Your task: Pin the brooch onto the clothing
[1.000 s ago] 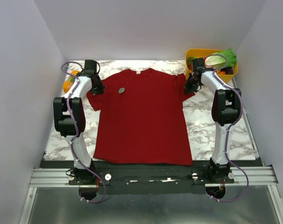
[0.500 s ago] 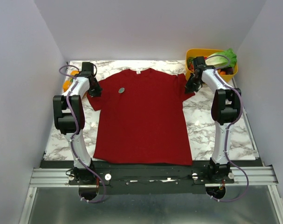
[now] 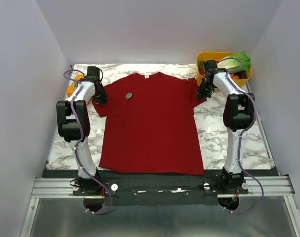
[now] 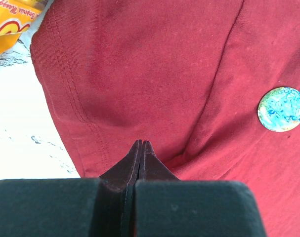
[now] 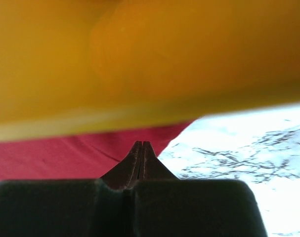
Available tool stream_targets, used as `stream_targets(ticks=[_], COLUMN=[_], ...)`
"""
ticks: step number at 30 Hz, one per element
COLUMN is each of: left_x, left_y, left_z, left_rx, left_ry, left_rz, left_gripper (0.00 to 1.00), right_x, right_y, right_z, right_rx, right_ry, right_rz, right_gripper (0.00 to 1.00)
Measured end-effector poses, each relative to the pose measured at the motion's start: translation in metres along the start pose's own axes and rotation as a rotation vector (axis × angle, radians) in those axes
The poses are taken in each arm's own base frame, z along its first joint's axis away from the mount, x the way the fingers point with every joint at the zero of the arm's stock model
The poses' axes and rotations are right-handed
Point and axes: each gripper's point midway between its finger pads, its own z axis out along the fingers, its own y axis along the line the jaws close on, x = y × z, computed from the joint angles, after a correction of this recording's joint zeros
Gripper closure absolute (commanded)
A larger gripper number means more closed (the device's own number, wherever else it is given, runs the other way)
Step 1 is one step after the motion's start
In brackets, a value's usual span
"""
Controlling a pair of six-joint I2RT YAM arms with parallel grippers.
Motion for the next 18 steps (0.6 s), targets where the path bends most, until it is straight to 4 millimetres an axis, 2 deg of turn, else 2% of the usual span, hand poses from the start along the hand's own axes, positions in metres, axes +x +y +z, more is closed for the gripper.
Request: stream_targets(ticks=[5,13,18], left_x=[0.0,0.0,0.001], left_y=[0.003,0.006,0.008], left_z=[0.0,0.004,0.007], left_rx=[-0.014,-0.029,-0.042], left_ry=[-0.003,0.0,0.002], left_rz=[0.004,0.004,0.004], left_gripper=[1.0,1.0,1.0], right_x=[-0.003,-0.009,-0.015], right_y=[-0.021,-0.071,-0.083], right_z=[0.003,-0.008,-0.015], right_rx=[0.103,0.372,0.473], right_ry=[-0.034,-0.091,-0.11], right_rz=[-0.022,-0.048,-0.066], right_gripper=[0.99,0.99,0.99])
